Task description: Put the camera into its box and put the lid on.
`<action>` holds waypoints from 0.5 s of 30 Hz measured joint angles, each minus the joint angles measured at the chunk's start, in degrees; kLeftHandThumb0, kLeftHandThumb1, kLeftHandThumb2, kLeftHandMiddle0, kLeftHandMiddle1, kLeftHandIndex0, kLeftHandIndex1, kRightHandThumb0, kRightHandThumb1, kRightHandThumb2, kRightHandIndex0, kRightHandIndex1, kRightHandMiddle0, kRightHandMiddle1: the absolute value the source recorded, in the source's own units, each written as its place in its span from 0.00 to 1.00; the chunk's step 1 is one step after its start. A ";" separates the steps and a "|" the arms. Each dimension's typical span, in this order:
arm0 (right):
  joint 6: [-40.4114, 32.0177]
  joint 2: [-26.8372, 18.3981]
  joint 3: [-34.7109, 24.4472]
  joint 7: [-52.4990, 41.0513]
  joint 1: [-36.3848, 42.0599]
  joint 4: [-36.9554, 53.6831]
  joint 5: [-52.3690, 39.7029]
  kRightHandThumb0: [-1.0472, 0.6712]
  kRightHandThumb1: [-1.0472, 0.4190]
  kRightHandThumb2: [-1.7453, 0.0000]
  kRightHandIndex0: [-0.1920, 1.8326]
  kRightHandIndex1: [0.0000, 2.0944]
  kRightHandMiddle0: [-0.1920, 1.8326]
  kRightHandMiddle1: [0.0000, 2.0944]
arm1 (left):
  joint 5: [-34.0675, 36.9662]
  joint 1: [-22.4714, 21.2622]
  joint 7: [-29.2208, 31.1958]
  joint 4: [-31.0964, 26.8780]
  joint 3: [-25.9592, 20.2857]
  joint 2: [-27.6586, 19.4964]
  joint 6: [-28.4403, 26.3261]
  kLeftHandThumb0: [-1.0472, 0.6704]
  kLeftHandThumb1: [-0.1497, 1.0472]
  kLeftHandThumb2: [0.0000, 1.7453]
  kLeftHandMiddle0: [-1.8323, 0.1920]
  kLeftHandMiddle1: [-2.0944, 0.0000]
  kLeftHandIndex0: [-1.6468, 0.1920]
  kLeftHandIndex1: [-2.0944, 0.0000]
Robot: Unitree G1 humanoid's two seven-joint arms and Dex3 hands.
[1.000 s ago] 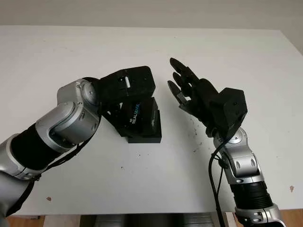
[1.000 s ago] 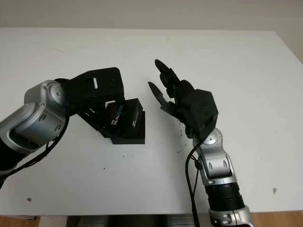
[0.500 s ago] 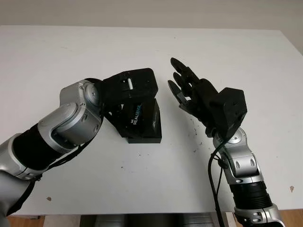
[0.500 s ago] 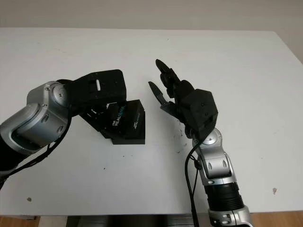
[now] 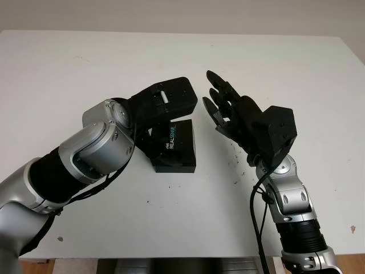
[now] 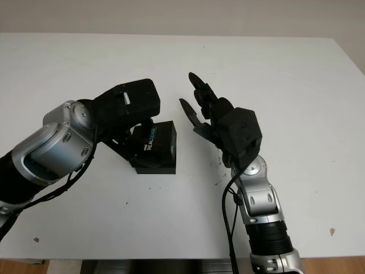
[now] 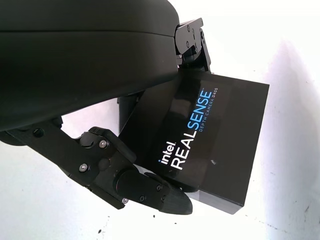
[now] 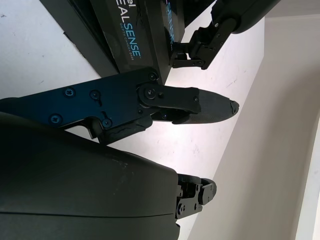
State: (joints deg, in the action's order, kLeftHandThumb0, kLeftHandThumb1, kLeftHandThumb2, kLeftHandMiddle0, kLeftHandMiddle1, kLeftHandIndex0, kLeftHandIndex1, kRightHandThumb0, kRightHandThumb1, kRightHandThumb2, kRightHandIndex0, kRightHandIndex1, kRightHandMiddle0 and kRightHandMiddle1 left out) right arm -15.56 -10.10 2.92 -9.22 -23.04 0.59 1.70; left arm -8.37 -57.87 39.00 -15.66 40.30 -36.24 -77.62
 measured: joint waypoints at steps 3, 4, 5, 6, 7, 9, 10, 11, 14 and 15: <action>0.00 0.00 0.00 0.03 0.01 0.00 0.03 0.20 0.00 0.74 0.13 0.03 0.11 0.08 | 0.59 -0.12 -0.35 0.00 0.00 0.03 -0.47 0.35 1.00 0.22 0.81 0.00 0.83 0.00; 0.01 0.00 0.00 0.03 0.01 0.00 0.06 0.20 0.00 0.74 0.13 0.03 0.12 0.07 | 0.73 -0.14 -0.31 0.00 0.03 0.00 -0.46 0.35 1.00 0.22 0.81 0.00 0.80 0.00; 0.01 0.00 0.00 0.05 0.01 0.00 0.12 0.20 0.00 0.74 0.13 0.03 0.12 0.07 | 0.99 -0.22 -0.12 -0.01 0.19 -0.21 -0.22 0.35 1.00 0.22 0.81 0.00 0.78 0.00; 0.02 0.00 0.00 0.08 0.01 -0.01 0.15 0.21 0.00 0.74 0.13 0.03 0.12 0.07 | 1.25 -0.38 0.04 -0.02 0.36 -0.45 -0.08 0.35 1.00 0.22 0.81 0.00 0.77 0.00; 0.02 0.00 0.00 0.11 0.01 -0.01 0.15 0.20 0.00 0.74 0.13 0.03 0.12 0.07 | 1.50 -0.55 0.15 -0.04 0.56 -0.67 0.03 0.35 1.00 0.22 0.80 0.00 0.77 0.00; 0.02 0.00 0.00 0.11 0.01 -0.01 0.15 0.21 0.00 0.74 0.13 0.03 0.12 0.07 | 1.78 -0.95 0.43 -0.17 0.98 -1.18 0.35 0.35 1.00 0.22 0.81 0.00 0.78 0.00; 0.02 0.01 0.00 0.11 0.01 -0.01 0.14 0.21 0.00 0.74 0.13 0.03 0.12 0.07 | 1.81 -1.21 0.54 -0.30 1.38 -1.37 0.39 0.35 1.00 0.22 0.81 0.00 0.80 0.00; 0.02 0.01 0.00 0.11 0.01 -0.01 0.14 0.21 0.00 0.74 0.13 0.03 0.12 0.07 | 1.85 -1.56 0.61 -0.42 1.88 -1.60 0.39 0.35 1.00 0.22 0.81 0.00 0.81 0.00; 0.02 0.02 0.01 0.17 0.01 -0.01 0.16 0.21 0.00 0.74 0.13 0.03 0.12 0.07 | 2.52 -2.68 0.80 -0.54 2.41 -1.88 -0.45 0.35 1.00 0.22 0.90 0.00 0.96 0.01; 0.02 0.02 0.02 0.20 0.01 -0.01 0.17 0.21 0.00 0.74 0.13 0.03 0.12 0.07 | 2.75 -2.80 0.79 -0.61 2.41 -1.88 -0.74 0.36 1.00 0.22 0.94 0.00 0.98 0.07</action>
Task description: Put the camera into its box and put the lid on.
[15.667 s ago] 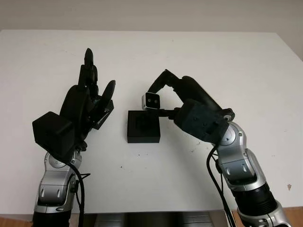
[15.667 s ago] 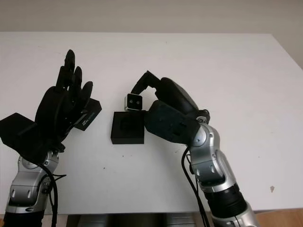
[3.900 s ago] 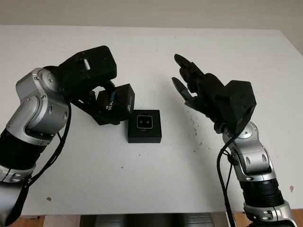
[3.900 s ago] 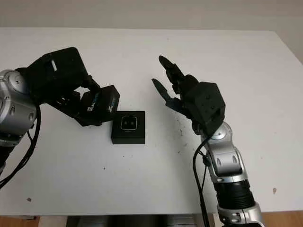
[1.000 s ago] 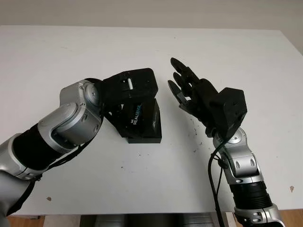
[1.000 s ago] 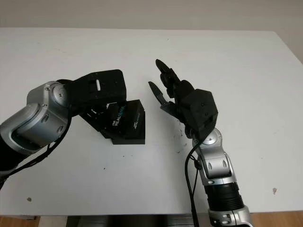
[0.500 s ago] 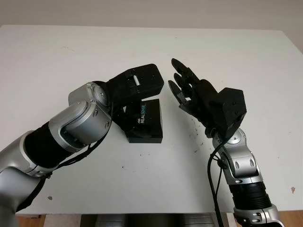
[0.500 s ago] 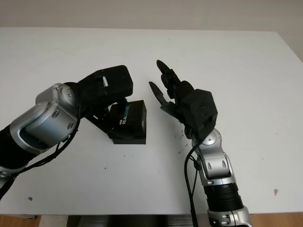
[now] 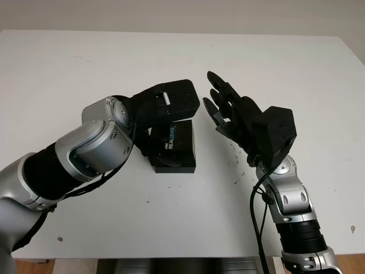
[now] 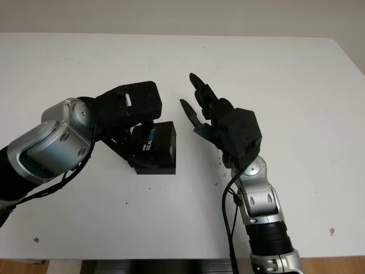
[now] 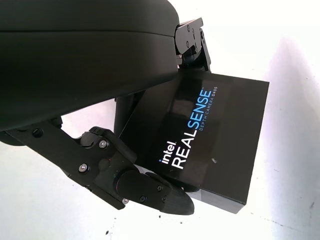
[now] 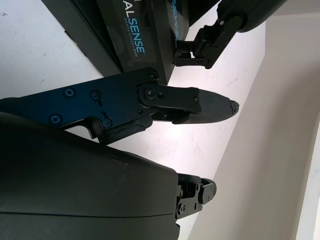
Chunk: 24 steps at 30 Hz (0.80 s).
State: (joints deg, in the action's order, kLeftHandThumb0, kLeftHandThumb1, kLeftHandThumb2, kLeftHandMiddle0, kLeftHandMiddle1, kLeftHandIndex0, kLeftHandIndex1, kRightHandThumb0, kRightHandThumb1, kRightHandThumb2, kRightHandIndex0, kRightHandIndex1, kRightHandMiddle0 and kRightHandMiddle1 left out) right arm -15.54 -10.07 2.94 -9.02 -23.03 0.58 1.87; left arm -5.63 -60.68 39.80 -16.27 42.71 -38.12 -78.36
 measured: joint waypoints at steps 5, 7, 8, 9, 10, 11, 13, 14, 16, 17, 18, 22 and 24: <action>-0.54 0.07 0.01 0.37 0.00 0.01 -0.02 0.20 0.00 0.74 0.12 0.03 0.12 0.06 | 0.64 0.00 -0.52 -0.37 0.00 -0.24 0.33 0.34 1.00 0.22 0.91 0.00 0.94 0.01; -0.61 0.11 0.01 0.47 0.00 0.01 -0.03 0.20 0.00 0.74 0.12 0.03 0.12 0.06 | 0.87 0.00 -0.52 -0.50 0.11 -0.44 0.73 0.33 1.00 0.24 0.95 0.02 0.97 0.03; -0.61 0.11 0.01 0.49 0.01 0.01 -0.03 0.20 0.00 0.74 0.13 0.03 0.12 0.06 | 1.01 -0.01 -0.52 -0.60 0.24 -0.46 0.69 0.32 1.00 0.25 0.95 0.07 0.98 0.10; -0.61 0.12 0.00 0.53 0.01 0.01 -0.03 0.21 0.00 0.74 0.13 0.03 0.12 0.06 | 1.30 -0.01 -0.48 -0.89 0.55 -0.48 0.50 0.31 1.00 0.25 0.95 0.09 0.99 0.13; -0.59 0.12 0.01 0.55 0.01 0.01 -0.04 0.21 0.00 0.74 0.13 0.03 0.12 0.06 | 1.37 -0.04 -0.53 -1.05 0.80 -0.33 0.13 0.31 1.00 0.25 0.95 0.11 1.00 0.15; -0.58 0.14 0.03 0.56 0.03 0.00 -0.02 0.21 0.00 0.74 0.13 0.03 0.13 0.06 | 1.51 -0.12 -0.59 -1.12 0.82 -0.32 -0.19 0.31 1.00 0.26 0.97 0.09 1.00 0.16; -0.59 0.16 -0.01 0.61 0.07 0.01 -0.17 0.21 0.00 0.74 0.12 0.03 0.12 0.06 | 1.87 -0.23 -0.72 -1.22 0.82 -0.32 -0.43 0.30 1.00 0.28 0.99 0.29 1.00 0.25; -0.61 0.24 -0.10 0.61 0.08 0.01 -0.39 0.21 0.00 0.74 0.12 0.02 0.12 0.06 | 2.15 -0.33 -0.73 -1.38 0.82 -0.29 -0.70 0.30 1.00 0.28 1.00 0.47 1.00 0.50; -0.71 0.49 -0.26 0.63 0.08 0.01 -0.77 0.21 0.00 0.75 0.12 0.02 0.12 0.06 | 2.92 -0.58 -0.72 -2.03 0.85 -0.24 -1.49 0.30 1.00 0.29 1.00 0.55 1.00 0.65; -0.73 0.59 -0.26 0.68 0.09 0.01 -0.78 0.21 0.00 0.75 0.12 0.03 0.13 0.06 | 3.52 -0.83 -0.70 -2.25 0.91 -0.27 -2.06 0.30 1.00 0.29 1.00 0.60 1.00 0.73; -0.73 0.65 -0.25 0.77 0.11 0.01 -0.77 0.21 0.00 0.75 0.13 0.03 0.13 0.06 | 3.99 -1.00 -0.64 -2.49 1.00 -0.31 -2.56 0.30 1.00 0.29 1.00 0.62 1.00 0.76; -0.73 0.72 -0.23 0.90 0.11 0.01 -0.69 0.21 0.00 0.74 0.13 0.03 0.13 0.06 | 5.62 -1.89 -0.78 -3.00 1.35 -0.33 -4.12 0.30 1.00 0.29 1.00 0.63 1.00 0.79; -0.72 0.72 -0.25 0.84 0.11 0.01 -0.71 0.21 0.00 0.74 0.13 0.03 0.13 0.05 | 6.29 -2.35 -0.89 -3.04 1.54 -0.38 -4.55 0.30 1.00 0.29 1.00 0.65 1.00 0.86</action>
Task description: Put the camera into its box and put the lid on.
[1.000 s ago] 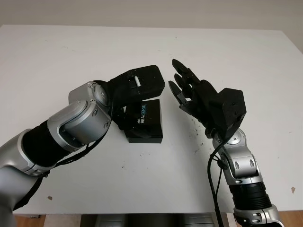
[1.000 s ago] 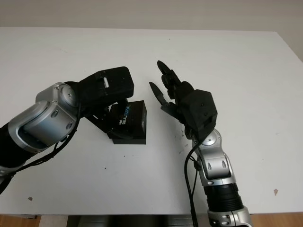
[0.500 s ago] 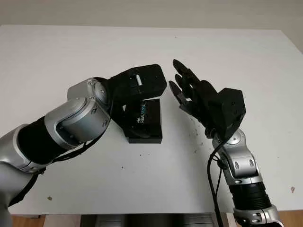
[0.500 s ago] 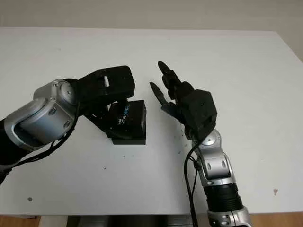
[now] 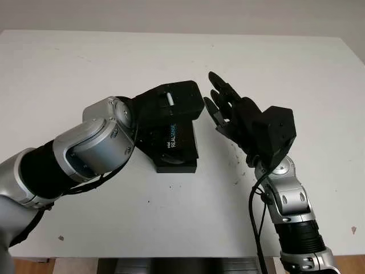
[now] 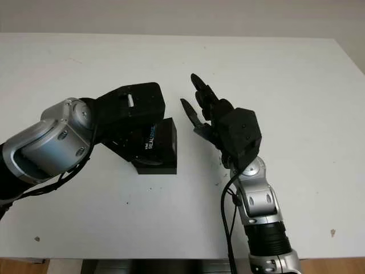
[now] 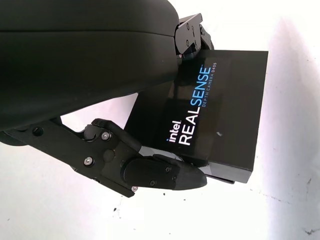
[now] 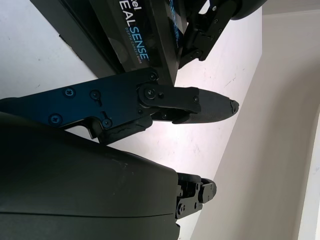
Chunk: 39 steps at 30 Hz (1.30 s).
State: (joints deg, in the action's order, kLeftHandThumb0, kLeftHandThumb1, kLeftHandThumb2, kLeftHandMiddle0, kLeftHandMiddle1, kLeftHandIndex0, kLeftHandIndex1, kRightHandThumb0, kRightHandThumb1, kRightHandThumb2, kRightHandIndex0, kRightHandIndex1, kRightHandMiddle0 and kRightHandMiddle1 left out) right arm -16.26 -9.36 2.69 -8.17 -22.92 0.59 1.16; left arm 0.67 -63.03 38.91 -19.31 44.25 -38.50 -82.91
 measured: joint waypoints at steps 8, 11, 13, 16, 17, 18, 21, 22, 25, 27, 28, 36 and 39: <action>-0.09 0.00 -0.06 -0.18 0.00 0.00 -0.05 0.20 0.00 0.75 0.12 0.03 0.13 0.05 | 2.32 -0.95 -0.94 -0.15 0.44 -0.13 -0.91 0.32 1.00 0.27 1.00 0.69 1.00 0.89; -0.09 0.00 -0.06 -0.16 0.00 0.00 -0.01 0.20 0.00 0.75 0.13 0.03 0.13 0.05 | 2.95 -1.16 -0.97 -0.20 0.54 -0.61 -0.87 0.32 1.00 0.26 1.00 0.71 1.00 0.86; -0.10 0.00 -0.05 -0.12 0.00 0.00 0.04 0.20 0.00 0.75 0.13 0.03 0.13 0.05 | 3.28 -1.29 -1.02 -0.22 0.67 -0.91 -0.67 0.32 1.00 0.26 1.00 0.71 1.00 0.86; -0.23 0.00 -0.04 -0.09 -0.01 0.00 0.08 0.21 0.00 0.74 0.12 0.03 0.13 0.05 | 3.61 -1.30 -1.31 -0.35 0.73 -0.97 -0.61 0.31 1.00 0.26 1.00 0.76 1.00 0.93; -0.34 0.00 -0.04 -0.09 -0.01 0.00 0.07 0.21 0.00 0.75 0.12 0.02 0.13 0.05 | 3.87 -1.43 -1.33 -0.45 0.85 -0.97 -0.79 0.31 1.00 0.26 1.00 0.82 1.00 0.96; -0.36 0.00 -0.03 -0.09 -0.01 0.00 0.12 0.21 0.00 0.74 0.13 0.03 0.13 0.05 | 4.10 -1.71 -1.33 -0.59 1.12 -0.96 -1.03 0.32 1.00 0.26 1.00 0.86 1.00 0.99; -0.24 0.00 0.05 -0.08 -0.01 -0.02 0.50 0.21 0.00 0.74 0.13 0.03 0.13 0.05 | 5.11 -2.75 -1.29 -0.70 1.60 -0.92 -2.08 0.32 1.00 0.26 1.00 0.91 1.00 1.00; -0.24 0.00 0.04 -0.08 -0.01 -0.03 0.49 0.21 0.00 0.75 0.13 0.03 0.13 0.05 | 5.33 -2.90 -1.29 -0.73 1.65 -0.93 -2.28 0.32 1.00 0.26 0.99 0.92 1.00 1.00; -0.24 0.00 0.01 -0.08 -0.01 -0.04 0.45 0.21 0.00 0.75 0.13 0.03 0.13 0.04 | 6.19 -3.39 -1.37 -0.87 1.86 -0.99 -2.44 0.32 1.00 0.26 1.00 0.95 1.00 1.00; -0.24 0.00 0.00 -0.08 -0.01 -0.04 0.43 0.21 0.00 0.75 0.12 0.03 0.13 0.04 | 6.50 -3.60 -1.51 -1.11 2.07 -1.05 -2.59 0.32 1.00 0.25 1.00 0.96 1.00 1.00; -0.24 0.00 0.00 -0.09 -0.01 -0.04 0.41 0.21 0.00 0.75 0.13 0.03 0.13 0.04 | 6.70 -3.68 -1.58 -1.19 2.09 -1.06 -2.74 0.32 1.00 0.26 1.00 0.98 1.00 1.00; -0.11 -0.01 0.01 -0.06 -0.01 -0.05 0.72 0.21 0.00 0.75 0.13 0.03 0.14 0.04 | 8.93 -4.41 -1.78 -2.33 1.91 -1.73 -3.72 0.32 1.00 0.25 1.00 1.00 1.00 1.00; -0.09 -0.02 0.02 -0.07 -0.01 -0.05 0.97 0.20 0.00 0.74 0.13 0.03 0.14 0.04 | 10.51 -5.07 -1.78 -3.30 1.43 -1.87 -5.43 0.32 1.00 0.25 1.00 1.00 1.00 1.00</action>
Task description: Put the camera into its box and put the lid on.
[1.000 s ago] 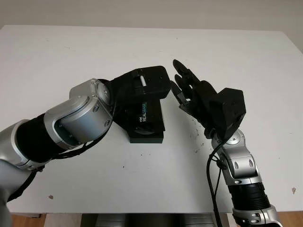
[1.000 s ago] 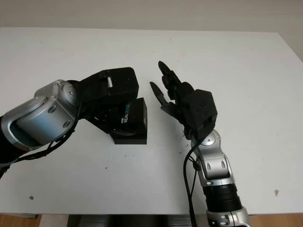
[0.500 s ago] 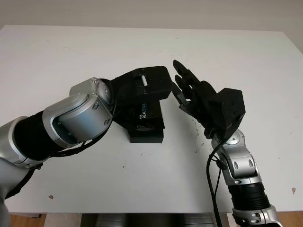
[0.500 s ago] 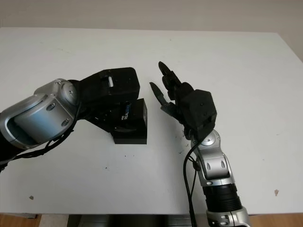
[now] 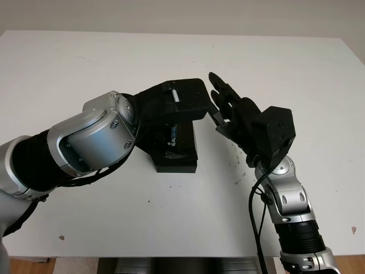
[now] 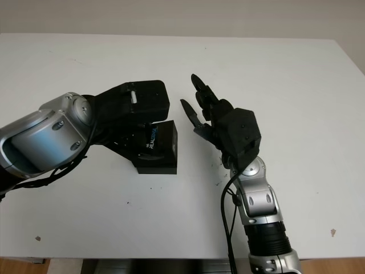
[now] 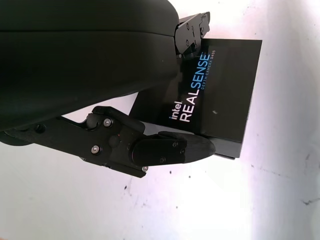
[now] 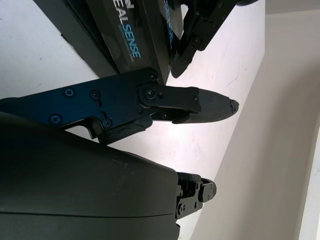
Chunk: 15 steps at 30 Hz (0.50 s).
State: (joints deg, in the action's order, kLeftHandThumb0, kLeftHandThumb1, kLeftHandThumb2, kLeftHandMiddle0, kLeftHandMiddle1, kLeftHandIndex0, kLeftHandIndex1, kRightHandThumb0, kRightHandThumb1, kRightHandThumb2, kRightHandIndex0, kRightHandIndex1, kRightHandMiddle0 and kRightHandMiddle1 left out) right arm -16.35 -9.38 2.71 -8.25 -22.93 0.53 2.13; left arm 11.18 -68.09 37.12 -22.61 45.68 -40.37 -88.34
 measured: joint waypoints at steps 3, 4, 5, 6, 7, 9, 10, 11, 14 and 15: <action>0.01 -0.15 -0.03 -0.21 0.00 0.00 0.08 0.21 0.00 0.74 0.13 0.03 0.14 0.04 | 2.13 -0.36 0.26 -1.17 -1.01 -0.36 -1.31 0.32 1.00 0.25 0.97 0.98 1.00 1.00; 0.01 -0.24 -0.04 -0.29 0.00 0.00 0.07 0.21 0.00 0.74 0.13 0.03 0.14 0.04 | 2.71 -0.37 0.26 -1.72 -1.48 -0.53 -1.56 0.32 1.00 0.25 0.97 0.99 1.00 1.00; 0.01 -0.25 -0.03 -0.36 0.00 0.00 0.07 0.20 0.00 0.74 0.13 0.03 0.14 0.04 | 3.18 -0.40 0.26 -2.31 -1.99 -0.67 -1.56 0.32 1.00 0.25 0.99 0.99 1.00 1.00; 0.01 -0.25 -0.03 -0.39 -0.01 0.00 0.06 0.20 0.00 0.74 0.13 0.03 0.14 0.04 | 3.66 -0.49 0.29 -2.80 -2.17 -0.81 -1.57 0.33 1.00 0.25 0.99 1.00 1.00 1.00; 0.01 -0.25 -0.04 -0.40 -0.02 0.00 0.05 0.20 0.00 0.74 0.13 0.03 0.14 0.04 | 4.29 -0.48 0.31 -3.11 -2.55 -1.11 -1.51 0.33 1.00 0.25 1.00 1.00 1.00 1.00; 0.01 -0.32 -0.05 -0.43 -0.02 -0.01 0.06 0.20 0.00 0.74 0.13 0.03 0.14 0.04 | 5.49 -0.45 0.38 -3.66 -3.55 -1.59 -1.50 0.32 1.00 0.24 1.00 1.00 1.00 1.00; 0.01 -0.37 -0.05 -0.44 -0.03 -0.02 0.10 0.20 0.00 0.74 0.13 0.03 0.15 0.04 | 5.97 -0.43 0.42 -3.84 -3.98 -1.72 -1.50 0.31 1.00 0.24 1.00 1.00 1.00 1.00; 0.05 -0.43 -0.04 -0.47 -0.04 -0.05 0.23 0.21 0.00 0.74 0.13 0.03 0.15 0.04 | 6.56 -0.38 0.41 -4.18 -4.52 -1.84 -1.52 0.31 1.00 0.24 1.00 1.00 1.00 1.00; 0.12 -0.49 -0.02 -0.52 -0.08 -0.14 0.72 0.22 0.00 0.74 0.14 0.03 0.15 0.04 | 8.04 0.10 0.27 -5.14 -6.58 -1.89 -2.09 0.31 1.00 0.24 0.97 0.98 1.00 1.00; 0.17 -0.50 -0.02 -0.60 -0.12 -0.16 0.81 0.22 0.00 0.74 0.14 0.03 0.16 0.04 | 8.43 0.33 0.12 -5.40 -7.20 -1.87 -2.27 0.31 1.00 0.24 0.96 0.98 1.00 1.00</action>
State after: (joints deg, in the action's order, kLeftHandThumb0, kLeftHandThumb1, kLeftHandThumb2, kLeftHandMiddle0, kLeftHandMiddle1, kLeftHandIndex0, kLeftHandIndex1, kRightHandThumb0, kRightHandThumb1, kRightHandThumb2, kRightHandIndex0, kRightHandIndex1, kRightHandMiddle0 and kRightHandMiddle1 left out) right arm -16.18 -9.88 2.70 -8.85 -23.05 0.37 2.94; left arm 19.61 -67.77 37.24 -28.01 38.48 -42.24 -90.61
